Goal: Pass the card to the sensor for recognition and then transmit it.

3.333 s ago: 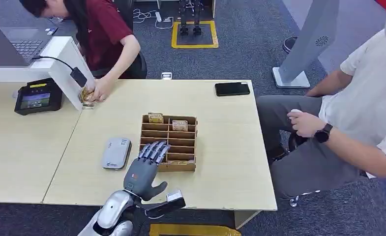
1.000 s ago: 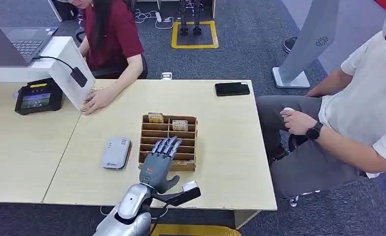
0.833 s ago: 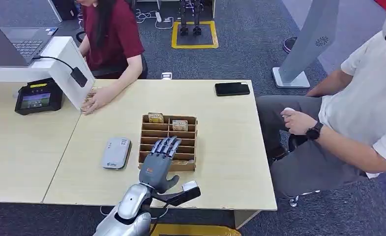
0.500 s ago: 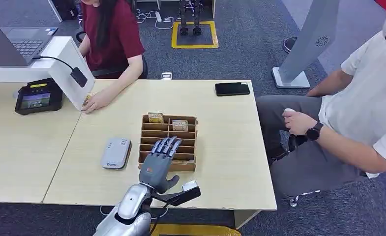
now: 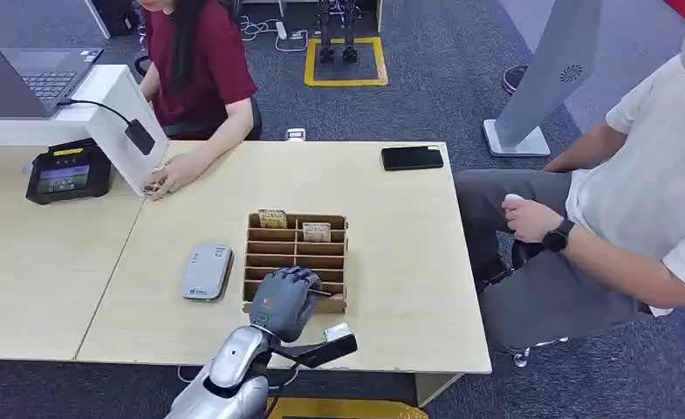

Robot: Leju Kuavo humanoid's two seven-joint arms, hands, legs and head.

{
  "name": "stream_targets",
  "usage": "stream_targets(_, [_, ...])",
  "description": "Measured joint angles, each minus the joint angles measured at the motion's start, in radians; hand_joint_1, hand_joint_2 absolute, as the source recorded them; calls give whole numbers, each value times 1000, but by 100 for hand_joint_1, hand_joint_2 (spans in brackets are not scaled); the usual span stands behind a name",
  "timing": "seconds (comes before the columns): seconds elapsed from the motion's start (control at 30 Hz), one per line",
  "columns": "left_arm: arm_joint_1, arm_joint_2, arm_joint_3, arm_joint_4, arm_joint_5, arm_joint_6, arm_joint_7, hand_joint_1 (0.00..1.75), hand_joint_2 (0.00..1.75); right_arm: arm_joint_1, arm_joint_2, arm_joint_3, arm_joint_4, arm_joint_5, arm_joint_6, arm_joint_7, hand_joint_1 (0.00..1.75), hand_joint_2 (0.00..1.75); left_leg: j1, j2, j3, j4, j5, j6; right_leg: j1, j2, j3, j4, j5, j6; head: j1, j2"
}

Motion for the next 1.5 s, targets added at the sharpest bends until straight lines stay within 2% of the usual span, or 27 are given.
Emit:
stream_targets(0.47, [0, 5, 0, 0, 49, -3, -20, 175, 175, 0, 0, 0, 0, -11, 1, 0, 0, 175, 0, 0, 0, 0, 0, 0, 0, 0, 0, 0, 0, 0, 0, 0])
stream_targets(0.6, [0, 9, 0, -6, 128, -17, -68, 175, 175, 0, 0, 0, 0, -14, 1, -2, 0, 175, 0, 0, 0, 0, 1, 0, 0, 0, 0, 0, 1, 0, 0, 0])
stream_targets(0.67, [0, 19, 0, -36, 180, -44, -90, 175, 175, 0, 0, 0, 0, -17, 0, -3, 0, 175, 0, 0, 0, 0, 1, 0, 0, 0, 0, 0, 1, -1, 0, 0])
stream_targets(0.73, [-4, 44, 2, -100, 237, -76, -107, 175, 175, 2, 0, 0, 0, -21, -1, -7, 0, 175, 0, 0, 0, 0, 2, -1, 0, 0, 0, 0, 1, -1, 0, 0])
stream_targets(0.87, [-73, 135, 36, -279, 334, -183, -109, 175, 175, 4, -1, 0, 0, -21, -3, -17, 0, 175, 1, -1, -1, 0, 3, -3, 0, -1, -1, 0, 2, -2, 0, 0])
stream_targets(0.93, [-97, 161, 53, -338, 337, -203, -111, 175, 175, 5, -1, 0, 0, -21, -3, -18, 0, 175, 1, -1, -1, 0, 4, -3, 0, -1, -1, 0, 3, -3, 0, 0])
stream_targets(1.03, [-111, 190, 62, -398, 344, -187, -122, 175, 175, 6, -2, 0, 0, -21, -3, -18, 0, 175, 1, 0, -1, 0, 5, -3, 0, 0, -1, 1, 3, -3, 0, 0])
stream_targets(1.07, [-128, 213, 66, -419, 364, -187, -122, 175, 175, 6, -2, 0, 0, -22, -3, -21, 0, 175, 1, -1, -2, 0, 7, -3, 1, 0, -3, 1, 4, -3, 0, 0])
stream_targets(1.1, [-168, 236, 77, -454, 410, -207, -121, 175, 175, 7, -3, 0, 0, -24, -4, -21, 0, 175, 2, -1, -4, 0, 9, -5, 1, -1, -4, 1, 6, -5, 1, 0])
stream_targets(1.2, [-328, 323, 139, -526, 575, -350, -97, 175, 175, 12, -6, 0, 0, -32, -3, -25, 0, 175, 2, -1, -8, 0, 11, -5, 1, -1, -8, 1, 10, -5, 1, 0])
stream_targets(1.3, [-487, 394, 206, -576, 650, -471, -78, 175, 175, 22, -10, -1, 0, -36, -3, -37, 0, 175, 2, -1, -8, 0, 12, -5, 1, -1, -9, 1, 10, -6, 0, 0])
stream_targets(1.37, [-551, 425, 225, -597, 660, -494, -69, 175, 175, 24, -10, -2, 1, -38, -3, -38, 0, 175, 2, -1, -8, 0, 13, -5, 1, 0, -9, 1, 10, -6, -1, 0])
stream_targets(1.5, [-615, 459, 236, -612, 634, -488, -40, 175, 175, 24, -13, -2, 2, -39, 2, -38, 0, 175, 2, 0, -8, 0, 13, -6, 1, 0, -9, 1, 11, -6, 0, 0])
